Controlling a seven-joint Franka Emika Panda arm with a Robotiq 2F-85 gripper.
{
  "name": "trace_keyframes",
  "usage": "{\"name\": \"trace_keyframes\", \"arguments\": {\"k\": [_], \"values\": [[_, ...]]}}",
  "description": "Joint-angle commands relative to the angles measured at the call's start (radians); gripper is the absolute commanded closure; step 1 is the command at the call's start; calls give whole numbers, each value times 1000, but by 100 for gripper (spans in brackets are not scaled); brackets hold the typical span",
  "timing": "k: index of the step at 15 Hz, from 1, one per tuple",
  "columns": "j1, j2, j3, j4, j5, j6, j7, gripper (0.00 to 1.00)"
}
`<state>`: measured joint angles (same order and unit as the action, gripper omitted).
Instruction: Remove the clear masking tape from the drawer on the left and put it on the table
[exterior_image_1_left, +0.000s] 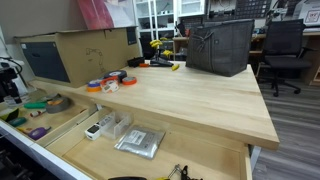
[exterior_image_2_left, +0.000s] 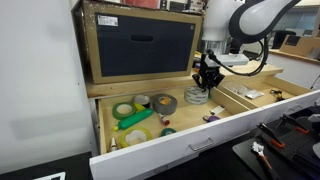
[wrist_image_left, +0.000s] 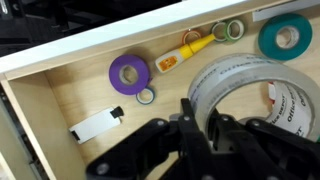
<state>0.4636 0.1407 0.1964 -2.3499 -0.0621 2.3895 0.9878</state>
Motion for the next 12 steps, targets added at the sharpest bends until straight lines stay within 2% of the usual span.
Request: {"name": "trace_keyframes", "arguments": {"k": [1, 9, 12], "values": [[-77, -79, 12, -41, 10, -22, -18, 96], [-181, -166, 5, -64, 61, -64, -32, 96], [-208, -211, 3, -71, 62, -121, -32, 96]]}}
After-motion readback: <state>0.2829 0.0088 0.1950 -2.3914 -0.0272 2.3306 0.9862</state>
